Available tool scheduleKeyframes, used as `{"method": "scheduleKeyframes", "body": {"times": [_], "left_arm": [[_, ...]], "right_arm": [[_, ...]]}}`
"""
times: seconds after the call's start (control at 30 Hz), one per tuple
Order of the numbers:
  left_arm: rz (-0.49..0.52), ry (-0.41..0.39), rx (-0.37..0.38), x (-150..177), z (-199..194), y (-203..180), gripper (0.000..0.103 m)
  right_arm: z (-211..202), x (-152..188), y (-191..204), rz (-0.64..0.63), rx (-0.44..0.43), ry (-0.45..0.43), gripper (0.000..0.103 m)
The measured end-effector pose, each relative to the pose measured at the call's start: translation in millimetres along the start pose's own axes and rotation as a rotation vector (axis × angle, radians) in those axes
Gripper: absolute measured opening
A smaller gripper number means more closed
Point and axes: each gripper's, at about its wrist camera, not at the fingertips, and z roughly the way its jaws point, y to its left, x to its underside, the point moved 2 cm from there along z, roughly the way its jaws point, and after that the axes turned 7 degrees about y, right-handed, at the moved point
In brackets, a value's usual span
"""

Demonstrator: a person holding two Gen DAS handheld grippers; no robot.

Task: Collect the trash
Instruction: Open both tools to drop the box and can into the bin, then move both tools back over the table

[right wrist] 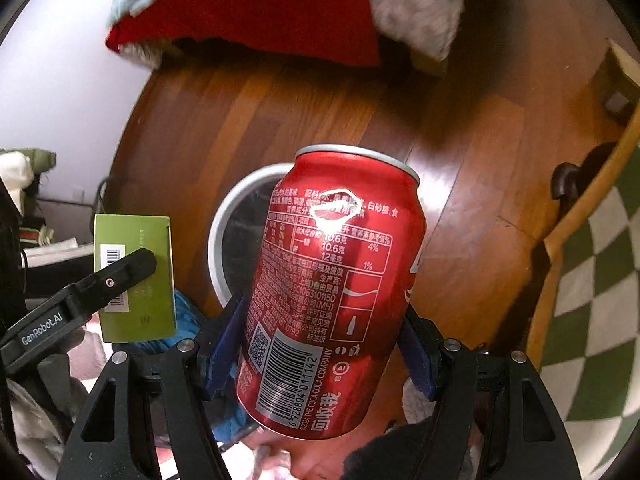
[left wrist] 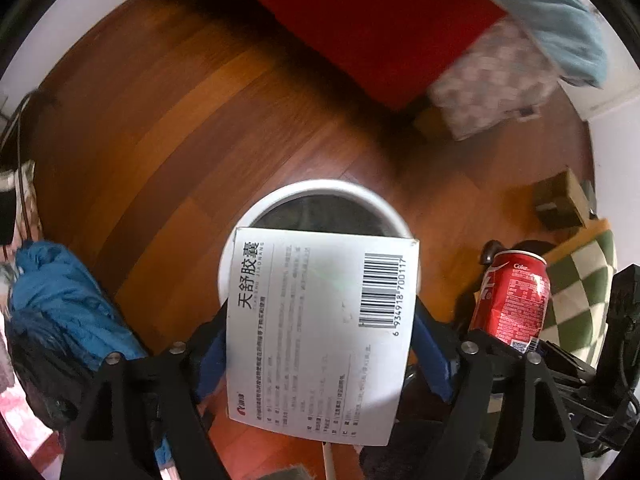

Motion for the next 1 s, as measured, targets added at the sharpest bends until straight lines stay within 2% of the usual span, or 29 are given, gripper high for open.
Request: {"method": "scheduleKeyframes", "body": {"times": [0.03, 0.07, 0.2, 0.23, 0.27, 0.3, 0.47, 0.63, 0.73, 1.0], "left_arm": [[-0.016, 0.010, -0.009, 0, 4, 7, 0.096], [-0.029, 0.002, -0.008, 1, 4, 12, 0.101], [-0.057, -0.016, -0.078, 11, 6, 37, 0.101], [-0.064, -0.017, -0.091, 13, 7, 42, 0.101], [-0.070, -0.020, -0.099, 13, 8, 47, 0.101], [-0.078, -0.025, -0.111, 16, 8, 50, 0.101], [-0.067, -0.034, -0.154, 27, 10, 54, 0.101], [-0.041, -0.076, -0.212, 42, 2, 47, 0.101], [-0.038, -0.098, -0.211, 50, -6, 41, 0.101], [-0.020, -0.193, -0.247, 78, -36, 27, 0.101]], "right_arm": [[10, -2, 4, -0.006, 0.011, 0.020, 0.072], [19, -5, 6, -0.010, 0.017, 0.039, 0.073], [46, -22, 11, -0.032, 0.032, 0.100, 0.074], [54, -24, 13, -0.036, 0.021, 0.116, 0.089], [59, -28, 14, -0.038, 0.015, 0.118, 0.099], [62, -28, 16, -0.044, 0.008, 0.115, 0.103], [66, -20, 16, -0.076, 0.073, 0.114, 0.103], [59, -10, 9, -0.124, 0.197, 0.098, 0.103], [48, -1, 8, -0.149, 0.238, 0.079, 0.103], [9, 26, 15, -0.189, 0.253, 0.000, 0.103]]}}
